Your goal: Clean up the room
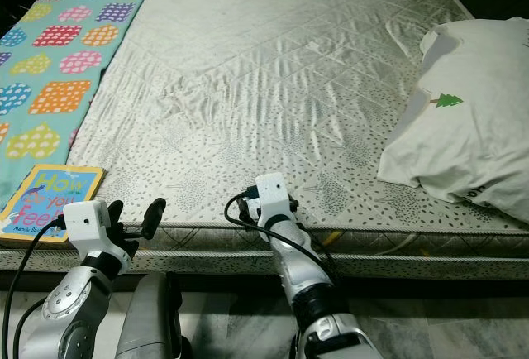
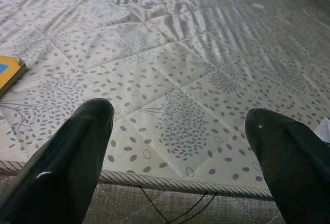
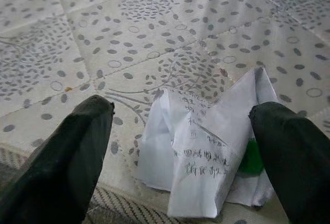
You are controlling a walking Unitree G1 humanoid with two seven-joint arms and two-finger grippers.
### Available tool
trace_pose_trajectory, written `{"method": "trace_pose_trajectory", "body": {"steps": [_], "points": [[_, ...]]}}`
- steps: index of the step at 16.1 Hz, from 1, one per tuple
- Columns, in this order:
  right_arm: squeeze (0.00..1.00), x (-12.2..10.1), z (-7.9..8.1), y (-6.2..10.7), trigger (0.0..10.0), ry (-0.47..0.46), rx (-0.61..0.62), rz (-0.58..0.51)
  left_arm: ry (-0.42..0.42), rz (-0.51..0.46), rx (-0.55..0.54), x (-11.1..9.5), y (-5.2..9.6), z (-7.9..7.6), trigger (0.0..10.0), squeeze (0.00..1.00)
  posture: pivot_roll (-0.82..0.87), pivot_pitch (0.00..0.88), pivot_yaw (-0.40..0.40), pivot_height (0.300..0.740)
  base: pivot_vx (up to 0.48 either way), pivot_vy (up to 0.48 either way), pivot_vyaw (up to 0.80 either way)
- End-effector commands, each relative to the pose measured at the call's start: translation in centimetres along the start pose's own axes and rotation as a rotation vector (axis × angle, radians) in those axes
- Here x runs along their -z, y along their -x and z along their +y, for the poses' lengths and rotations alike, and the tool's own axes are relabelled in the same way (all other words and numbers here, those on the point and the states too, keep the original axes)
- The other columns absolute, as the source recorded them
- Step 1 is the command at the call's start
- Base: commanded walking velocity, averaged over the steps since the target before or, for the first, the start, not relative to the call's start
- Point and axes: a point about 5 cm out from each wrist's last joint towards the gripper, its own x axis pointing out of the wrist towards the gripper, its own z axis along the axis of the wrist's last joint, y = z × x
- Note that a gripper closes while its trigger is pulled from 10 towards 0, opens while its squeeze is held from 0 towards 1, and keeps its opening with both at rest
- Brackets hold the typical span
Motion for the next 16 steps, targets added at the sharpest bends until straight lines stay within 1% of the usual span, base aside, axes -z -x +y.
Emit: {"method": "trace_pose_trajectory", "body": {"steps": [1, 2, 3, 4, 5, 6, 7, 8, 9, 10, 11, 16], "points": [[0.0, -0.2, 0.4, -0.3, 6.0, 0.024, 0.019, -0.007, -0.014, 0.0, -0.013, -0.2, 0.3, 0.2, 10.0, 0.0, 0.03, 0.145, 0.031, 0.548, 0.0, 0.0, 0.0], [0.0, -0.2, 0.4, -0.5, 3.5, 0.056, 0.037, -0.009, -0.015, 0.0, -0.014, -0.3, 0.4, 0.1, 10.0, 0.0, 0.05, 0.147, 0.029, 0.548, 0.0, 0.0, 0.0], [0.0, -0.2, 0.4, -0.5, 2.9, 0.076, 0.046, -0.01, -0.015, -0.001, -0.015, -0.3, 0.5, 0.1, 10.0, 0.0, 0.05, 0.148, 0.027, 0.548, 0.0, 0.0, 0.0], [0.0, -0.1, 0.4, -0.6, 3.4, 0.093, 0.058, -0.005, -0.017, -0.003, -0.018, -0.4, 0.5, 0.2, 10.0, 0.0, 0.06, 0.149, 0.025, 0.548, 0.0, 0.0, 0.0], [0.0, -0.1, 0.4, -0.7, 3.3, 0.103, 0.07, -0.006, -0.018, -0.004, -0.021, -0.4, 0.6, 0.2, 10.0, 0.0, 0.06, 0.149, 0.025, 0.548, 0.0, 0.0, 0.0], [0.0, -0.1, 0.3, -0.8, 2.7, 0.116, 0.085, -0.003, -0.019, -0.007, -0.028, -0.5, 0.7, 0.3, 10.0, 0.0, 0.07, 0.149, 0.022, 0.548, 0.0, 0.0, 0.0], [0.0, -0.1, 0.2, -0.9, 1.6, 0.137, 0.096, -0.003, -0.019, -0.008, -0.031, -0.5, 0.8, 0.3, 10.0, 0.0, 0.08, 0.148, 0.016, 0.548, 0.0, 0.0, 0.0], [0.0, -0.1, 0.1, -0.9, 1.3, 0.158, 0.102, -0.003, -0.019, -0.008, -0.033, -0.5, 0.8, 0.3, 10.0, 0.0, 0.08, 0.148, 0.014, 0.548, 0.0, 0.0, 0.0], [0.0, 0.0, -0.1, -1.0, 0.3, 0.179, 0.111, 0.0, -0.019, -0.008, -0.034, -0.5, 0.9, 0.3, 10.0, 0.0, 0.08, 0.147, 0.013, 0.548, 0.0, 0.0, 0.0], [0.0, 0.1, -0.3, -1.0, 0.0, 0.204, 0.121, 0.005, -0.019, -0.008, -0.036, -0.5, 0.8, 0.3, 10.0, 0.0, 0.08, 0.147, 0.013, 0.548, 0.0, 0.0, 0.0], [0.0, 0.7, -1.0, -0.8, 0.0, 0.21, 0.146, 0.022, -0.018, -0.008, -0.034, -0.5, 0.7, 0.2, 10.0, 0.0, 0.08, 0.144, 0.016, 0.548, 0.0, 0.0, 0.0], [0.0, 0.9, -1.9, -0.8, 0.0, 0.211, 0.174, 0.035, -0.014, -0.007, -0.02, -0.5, 0.3, -0.1, 10.0, 0.0, 0.07, 0.136, 0.017, 0.548, 0.0, 0.0, 0.0]]}}
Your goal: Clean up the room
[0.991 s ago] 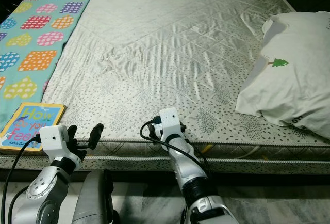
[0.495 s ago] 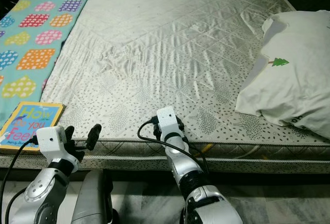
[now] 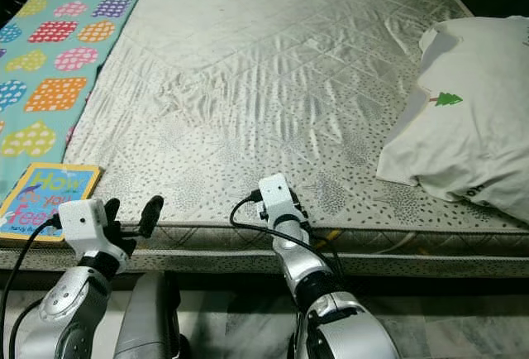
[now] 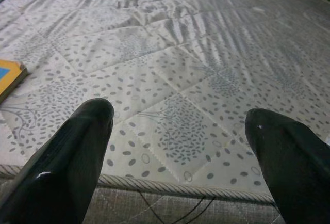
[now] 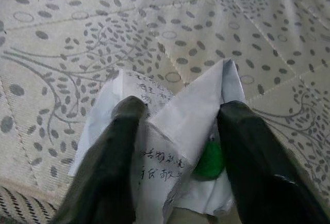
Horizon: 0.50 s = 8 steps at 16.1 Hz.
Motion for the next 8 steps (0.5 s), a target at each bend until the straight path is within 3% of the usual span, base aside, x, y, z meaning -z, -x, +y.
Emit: {"method": "trace_pose_trajectory", "body": {"steps": [1, 5, 8], "points": [[0.0, -0.3, -0.2, -0.1, 0.0, -0.001, 0.003, -0.006, -0.003, 0.01, -0.009, 0.1, -0.1, 0.1, 10.0, 0.0, 0.06, 0.133, 0.014, 0.548, 0.0, 0.0, 0.0], [0.0, -0.4, -0.3, -0.2, 0.0, -0.019, -0.012, -0.017, 0.049, 0.003, 0.07, 0.1, -0.4, -1.0, 10.0, 0.0, 0.05, 0.123, 0.011, 0.548, 0.0, 0.0, 0.0], [0.0, -0.9, 0.1, -0.2, 0.0, -0.031, -0.041, -0.043, 0.042, 0.026, 0.104, 0.5, -0.7, -1.6, 10.0, 0.0, 0.03, 0.105, 0.013, 0.548, 0.0, 0.0, 0.0]]}}
